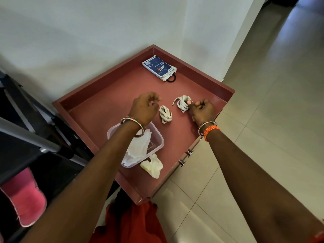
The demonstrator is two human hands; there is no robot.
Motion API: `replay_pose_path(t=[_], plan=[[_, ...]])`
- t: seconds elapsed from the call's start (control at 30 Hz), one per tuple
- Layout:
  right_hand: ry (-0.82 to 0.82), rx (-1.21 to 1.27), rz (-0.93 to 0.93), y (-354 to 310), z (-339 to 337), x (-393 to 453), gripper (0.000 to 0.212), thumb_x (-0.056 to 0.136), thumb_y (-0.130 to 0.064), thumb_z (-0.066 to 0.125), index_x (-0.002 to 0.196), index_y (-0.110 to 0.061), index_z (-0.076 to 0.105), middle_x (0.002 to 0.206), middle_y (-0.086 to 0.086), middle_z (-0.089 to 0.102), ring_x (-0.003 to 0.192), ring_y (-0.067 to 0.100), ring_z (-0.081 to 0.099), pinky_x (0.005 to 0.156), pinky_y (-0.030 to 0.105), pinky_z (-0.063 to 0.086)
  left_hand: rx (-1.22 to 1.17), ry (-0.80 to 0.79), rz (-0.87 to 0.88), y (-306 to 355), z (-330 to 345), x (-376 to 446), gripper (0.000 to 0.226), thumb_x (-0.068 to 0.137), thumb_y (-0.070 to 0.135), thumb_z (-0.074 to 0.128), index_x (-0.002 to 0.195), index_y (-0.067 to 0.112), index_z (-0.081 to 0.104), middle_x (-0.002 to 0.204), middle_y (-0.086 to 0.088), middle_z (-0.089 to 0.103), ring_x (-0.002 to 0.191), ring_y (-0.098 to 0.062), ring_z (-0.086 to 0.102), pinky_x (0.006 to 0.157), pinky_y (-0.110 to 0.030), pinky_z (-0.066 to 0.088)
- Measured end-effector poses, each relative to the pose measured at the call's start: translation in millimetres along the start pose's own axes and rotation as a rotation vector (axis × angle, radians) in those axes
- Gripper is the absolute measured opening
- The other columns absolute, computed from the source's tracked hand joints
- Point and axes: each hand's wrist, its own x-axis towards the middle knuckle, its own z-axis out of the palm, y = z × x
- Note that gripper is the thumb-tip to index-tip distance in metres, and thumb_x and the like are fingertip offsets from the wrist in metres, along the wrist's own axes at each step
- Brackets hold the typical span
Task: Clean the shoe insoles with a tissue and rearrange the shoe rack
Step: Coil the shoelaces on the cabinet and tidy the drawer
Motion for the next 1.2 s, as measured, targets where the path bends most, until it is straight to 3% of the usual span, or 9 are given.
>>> replay_pose_path(t=[0.4, 0.53, 0.63, 0.73, 0.83, 0.93, 1.0, 1.07, 1.2], plan=[[0.019, -0.018, -0.085, 12, -5, -2, 0.03, 0.08, -0.019, 0.066, 0.062, -0.023, 0.042, 0.06, 0.002, 0.046, 0.055, 0.023, 0.042, 0.054, 0.039, 0.044, 0.011, -0.006, -0.004, -2, 1, -12, 0.026, 0.085, -0.003, 0.046, 0.1, 0.008, 0.065, 0.103, -0.003, 0.066, 0.088, -0.009, 0.055, 0.078, -0.017, 0.041], [0.091, 0.047, -0.071, 13, -9, -11, 0.033, 0.082, -0.025, 0.065, 0.06, -0.025, 0.041, 0.059, 0.002, 0.044, 0.055, 0.024, 0.042, 0.054, 0.04, 0.044, 0.06, 0.019, 0.049, 3, 2, -24, 0.028, 0.084, -0.004, 0.047, 0.104, 0.006, 0.064, 0.11, -0.005, 0.066, 0.055, 0.0, 0.049, 0.061, -0.017, 0.042], [0.23, 0.074, -0.146, 16, -21, -34, 0.028, 0.082, -0.026, 0.062, 0.061, -0.026, 0.044, 0.058, -0.004, 0.043, 0.058, 0.02, 0.041, 0.057, 0.035, 0.043, 0.111, 0.06, 0.18, 13, 1, -41, 0.03, 0.08, -0.008, 0.048, 0.101, 0.004, 0.066, 0.105, -0.01, 0.066, 0.079, -0.015, 0.059, 0.073, -0.017, 0.038], [0.246, -0.212, -0.294, 30, -37, -70, 0.019, 0.085, -0.019, 0.056, 0.071, -0.015, 0.044, 0.064, -0.004, 0.046, 0.061, 0.018, 0.044, 0.057, 0.028, 0.037, 0.152, 0.106, 0.35, 25, 7, -68, 0.034, 0.073, -0.004, 0.043, 0.097, 0.005, 0.065, 0.099, -0.011, 0.066, 0.091, -0.028, 0.06, 0.082, -0.028, 0.043], [0.144, -0.435, -0.378, 52, -49, -94, 0.011, 0.083, -0.018, 0.055, 0.076, -0.013, 0.047, 0.076, 0.002, 0.051, 0.074, 0.023, 0.049, 0.059, 0.033, 0.039, 0.284, -0.135, 0.449, 32, 30, -100, 0.038, 0.074, -0.004, 0.044, 0.105, 0.007, 0.062, 0.107, -0.01, 0.062, 0.092, -0.029, 0.059, 0.075, -0.038, 0.05], [-0.206, -0.767, -0.415, 69, -48, -105, 0.014, 0.074, -0.014, 0.057, 0.085, -0.006, 0.06, 0.089, 0.012, 0.06, 0.085, 0.031, 0.054, 0.067, 0.035, 0.04, 0.374, -0.413, 0.448, 25, 60, -122, 0.042, 0.076, 0.0, 0.042, 0.114, 0.004, 0.059, 0.115, -0.012, 0.058, 0.101, -0.031, 0.058, 0.081, -0.042, 0.051], [-0.337, -0.889, -0.392, 75, -46, -112, 0.024, 0.076, -0.013, 0.058, 0.098, -0.005, 0.063, 0.098, 0.015, 0.063, 0.093, 0.034, 0.057, 0.077, 0.036, 0.043, 0.425, -0.444, 0.32, 15, 73, -124, 0.046, 0.08, -0.004, 0.043, 0.125, 0.003, 0.053, 0.126, -0.012, 0.054, 0.112, -0.03, 0.054, 0.093, -0.041, 0.047], [-0.342, -0.86, -0.358, 74, -46, -114, 0.026, 0.082, -0.013, 0.059, 0.107, -0.007, 0.062, 0.102, 0.015, 0.067, 0.094, 0.035, 0.06, 0.081, 0.036, 0.045, 0.46, -0.461, 0.24, 6, 79, -122, 0.051, 0.081, -0.006, 0.044, 0.131, 0.004, 0.049, 0.132, -0.012, 0.052, 0.119, -0.028, 0.051, 0.1, -0.038, 0.042], [-0.333, -0.811, -0.296, 72, -44, -111, 0.023, 0.084, -0.011, 0.06, 0.106, -0.007, 0.063, 0.103, 0.013, 0.069, 0.094, 0.034, 0.061, 0.079, 0.034, 0.046, 0.533, -0.528, 0.209, 5, 76, -113, 0.049, 0.084, -0.003, 0.044, 0.131, 0.009, 0.051, 0.122, -0.012, 0.06, 0.11, -0.031, 0.056, 0.095, -0.038, 0.045]])
